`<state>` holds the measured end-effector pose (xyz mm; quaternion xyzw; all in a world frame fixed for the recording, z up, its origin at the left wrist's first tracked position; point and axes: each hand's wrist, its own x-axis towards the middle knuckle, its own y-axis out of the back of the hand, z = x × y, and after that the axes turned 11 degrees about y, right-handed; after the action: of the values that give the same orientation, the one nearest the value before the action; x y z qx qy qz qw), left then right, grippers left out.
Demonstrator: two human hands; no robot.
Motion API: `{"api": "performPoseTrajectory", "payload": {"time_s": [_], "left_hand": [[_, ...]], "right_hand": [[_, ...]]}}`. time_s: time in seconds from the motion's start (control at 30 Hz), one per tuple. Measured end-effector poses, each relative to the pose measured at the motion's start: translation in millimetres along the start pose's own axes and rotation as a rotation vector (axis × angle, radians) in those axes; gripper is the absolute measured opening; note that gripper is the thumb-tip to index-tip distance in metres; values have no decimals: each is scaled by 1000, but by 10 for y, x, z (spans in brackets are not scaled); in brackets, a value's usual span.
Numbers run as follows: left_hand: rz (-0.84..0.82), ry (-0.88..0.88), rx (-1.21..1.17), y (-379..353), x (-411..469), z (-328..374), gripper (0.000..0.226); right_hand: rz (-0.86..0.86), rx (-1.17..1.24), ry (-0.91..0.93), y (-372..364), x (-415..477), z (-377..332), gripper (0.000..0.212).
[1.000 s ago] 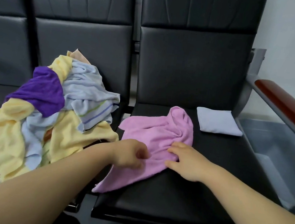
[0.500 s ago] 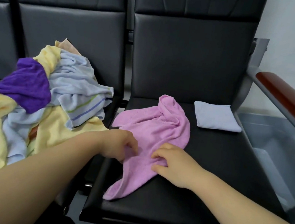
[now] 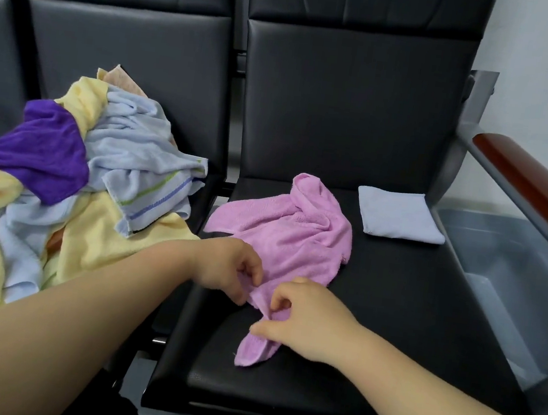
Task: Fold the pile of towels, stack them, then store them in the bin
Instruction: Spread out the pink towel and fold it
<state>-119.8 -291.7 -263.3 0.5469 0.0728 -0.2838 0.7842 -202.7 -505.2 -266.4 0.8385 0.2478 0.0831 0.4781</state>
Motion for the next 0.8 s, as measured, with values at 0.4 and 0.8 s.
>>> {"api": "performPoseTrajectory", "payload": {"time_s": [0.4,0.8], "left_hand": [[322,20,-235,66,-10,126,20],[228,-71,-152,475,-289,200,30]], "right_hand": [[235,1105,-336,576,90,402,16],[-61,478,-146,885,23,473,24]]}}
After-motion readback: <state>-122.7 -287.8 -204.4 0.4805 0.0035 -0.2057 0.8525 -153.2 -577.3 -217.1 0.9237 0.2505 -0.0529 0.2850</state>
